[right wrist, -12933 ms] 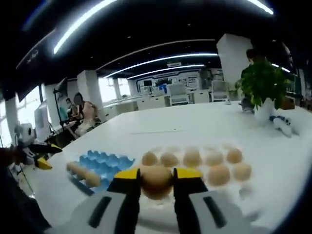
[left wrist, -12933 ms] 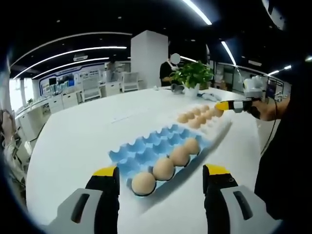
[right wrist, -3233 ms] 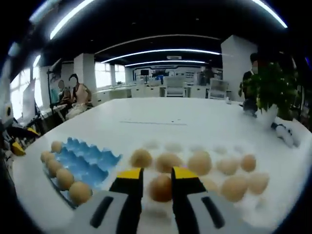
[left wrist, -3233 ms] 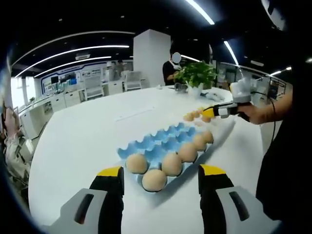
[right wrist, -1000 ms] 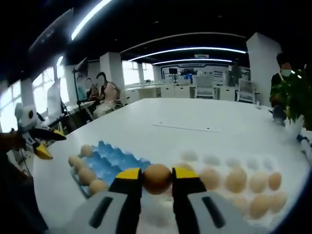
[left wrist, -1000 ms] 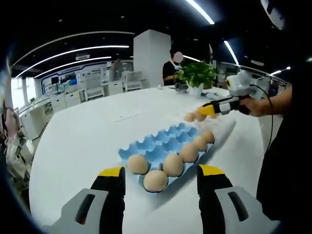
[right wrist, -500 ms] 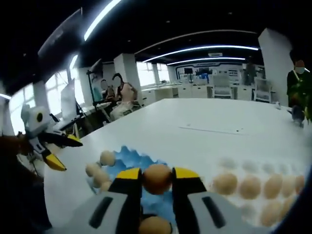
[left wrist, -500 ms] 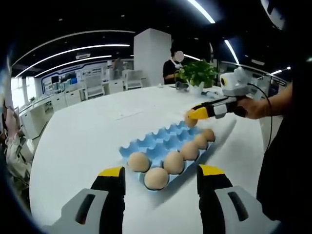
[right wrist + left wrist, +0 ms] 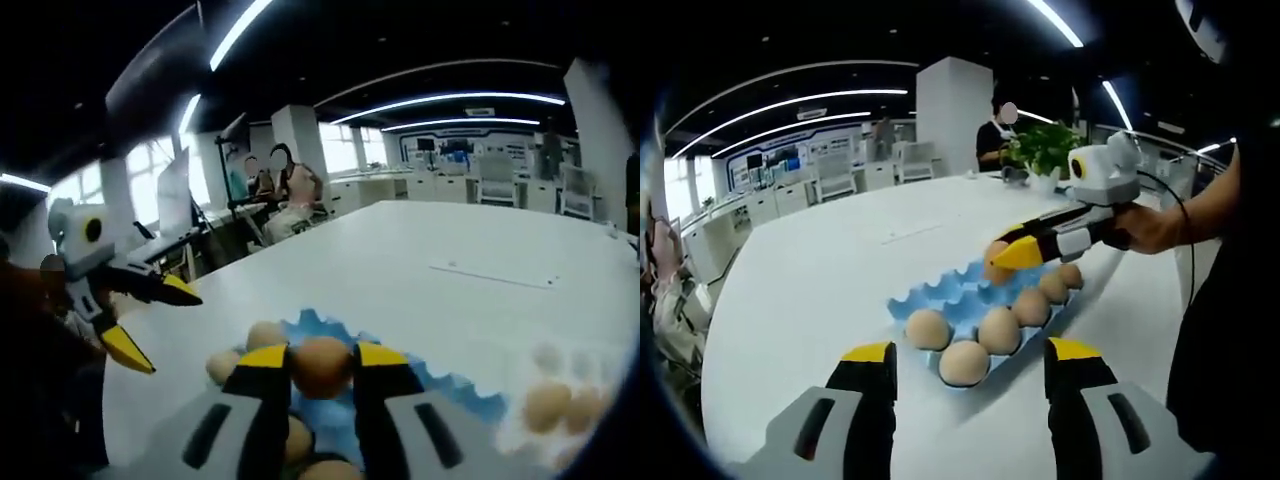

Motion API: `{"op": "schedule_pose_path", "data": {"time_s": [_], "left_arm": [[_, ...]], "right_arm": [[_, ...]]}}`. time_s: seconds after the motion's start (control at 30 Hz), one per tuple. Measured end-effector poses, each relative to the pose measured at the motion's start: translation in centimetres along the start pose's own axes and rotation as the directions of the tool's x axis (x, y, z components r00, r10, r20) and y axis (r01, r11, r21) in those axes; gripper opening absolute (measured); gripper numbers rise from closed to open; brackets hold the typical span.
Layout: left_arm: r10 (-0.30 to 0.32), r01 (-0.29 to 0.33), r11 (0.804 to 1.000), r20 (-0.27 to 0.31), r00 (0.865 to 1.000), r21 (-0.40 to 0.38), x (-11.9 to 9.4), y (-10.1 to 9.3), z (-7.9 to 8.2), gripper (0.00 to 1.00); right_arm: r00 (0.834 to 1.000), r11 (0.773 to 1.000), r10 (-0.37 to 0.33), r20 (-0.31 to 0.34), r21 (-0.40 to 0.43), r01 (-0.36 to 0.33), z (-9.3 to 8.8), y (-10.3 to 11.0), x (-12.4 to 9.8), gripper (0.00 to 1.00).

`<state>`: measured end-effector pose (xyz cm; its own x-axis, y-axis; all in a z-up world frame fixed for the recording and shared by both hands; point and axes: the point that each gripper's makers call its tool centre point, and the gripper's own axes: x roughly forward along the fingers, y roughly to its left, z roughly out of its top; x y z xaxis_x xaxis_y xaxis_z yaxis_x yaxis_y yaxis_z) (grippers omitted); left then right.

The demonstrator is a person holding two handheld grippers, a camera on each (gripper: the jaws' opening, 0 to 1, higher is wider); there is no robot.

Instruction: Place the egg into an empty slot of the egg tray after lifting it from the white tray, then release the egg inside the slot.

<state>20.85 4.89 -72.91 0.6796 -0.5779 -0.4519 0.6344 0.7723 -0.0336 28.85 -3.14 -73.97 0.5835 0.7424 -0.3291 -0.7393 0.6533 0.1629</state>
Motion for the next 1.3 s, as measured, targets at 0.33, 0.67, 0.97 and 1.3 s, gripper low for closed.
{"op": "schedule_pose_path", "data": {"time_s": [0.33, 0.67, 0.97, 1.3], "left_arm": [[-0.003, 0.003, 1.000, -0.008, 1.000, -0.016, 0.0, 0.0, -0.1, 0.65], [0.000, -0.001, 0.999, -0.013, 1.000, -0.032, 0.0, 0.1, -0.1, 0.68], [-0.001, 0.001, 1.000, -0.008, 1.000, -0.027, 0.0, 0.0, 0.0, 0.66], [-0.003, 0.003, 1.000, -0.001, 1.000, -0.025, 0.0, 0.0, 0.3, 0.65]], "right_arm": [[0.997, 0.997, 0.060, -0.044, -0.040, -0.062, -1.2, 1.9, 2.5, 0.23], [0.995, 0.997, 0.066, -0.072, -0.039, -0.069, -1.9, 1.8, 3.9, 0.23], [0.994, 0.998, 0.070, -0.082, -0.001, -0.070, -2.2, 1.7, 4.1, 0.24], [0.993, 0.997, 0.075, -0.093, -0.001, -0.075, -2.3, 1.8, 4.1, 0.24]]}}
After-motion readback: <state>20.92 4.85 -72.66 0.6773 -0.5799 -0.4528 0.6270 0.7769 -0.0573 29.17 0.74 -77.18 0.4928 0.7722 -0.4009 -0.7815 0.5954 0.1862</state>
